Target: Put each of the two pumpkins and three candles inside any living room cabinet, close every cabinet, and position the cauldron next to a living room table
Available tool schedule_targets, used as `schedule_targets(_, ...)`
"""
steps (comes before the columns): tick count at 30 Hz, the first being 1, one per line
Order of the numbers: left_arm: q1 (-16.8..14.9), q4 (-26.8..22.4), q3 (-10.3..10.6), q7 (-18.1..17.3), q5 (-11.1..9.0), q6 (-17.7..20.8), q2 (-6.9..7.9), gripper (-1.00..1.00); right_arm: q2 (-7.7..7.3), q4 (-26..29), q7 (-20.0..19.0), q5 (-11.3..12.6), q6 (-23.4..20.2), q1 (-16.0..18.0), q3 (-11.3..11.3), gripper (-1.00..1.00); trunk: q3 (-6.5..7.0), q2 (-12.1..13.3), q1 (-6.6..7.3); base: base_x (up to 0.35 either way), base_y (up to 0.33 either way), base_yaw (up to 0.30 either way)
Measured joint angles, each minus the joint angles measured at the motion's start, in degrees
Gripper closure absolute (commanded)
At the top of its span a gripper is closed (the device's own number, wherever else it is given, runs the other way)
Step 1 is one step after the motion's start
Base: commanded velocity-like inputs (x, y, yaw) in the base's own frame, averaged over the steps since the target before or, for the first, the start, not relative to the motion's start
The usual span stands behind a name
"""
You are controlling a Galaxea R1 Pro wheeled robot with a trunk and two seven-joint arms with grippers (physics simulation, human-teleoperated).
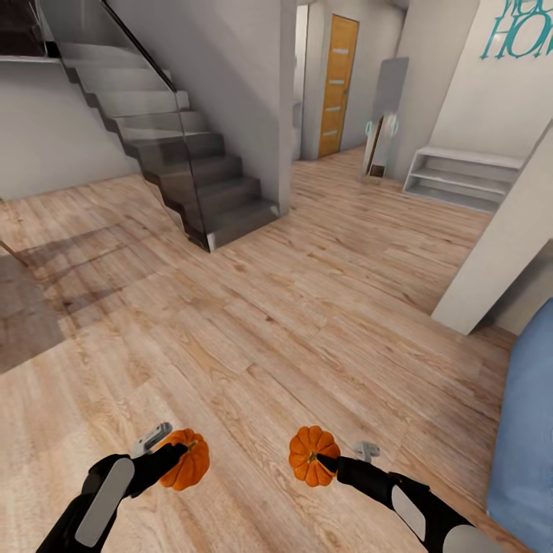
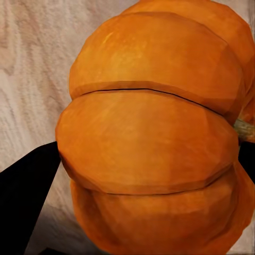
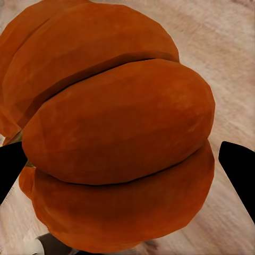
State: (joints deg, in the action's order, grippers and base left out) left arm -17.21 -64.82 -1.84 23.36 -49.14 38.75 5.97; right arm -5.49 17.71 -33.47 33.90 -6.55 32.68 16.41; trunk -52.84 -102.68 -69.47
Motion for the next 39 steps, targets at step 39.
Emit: schedule_targets(39,0.0,0.6,0.6,0.1,-1.1,-0.1,-0.08,1.00,0.09,-0.3,-0.1,0.1,0.1,0.0,0.0,1.00,7.12,15.6,8.57,0.000,0.000,0.001)
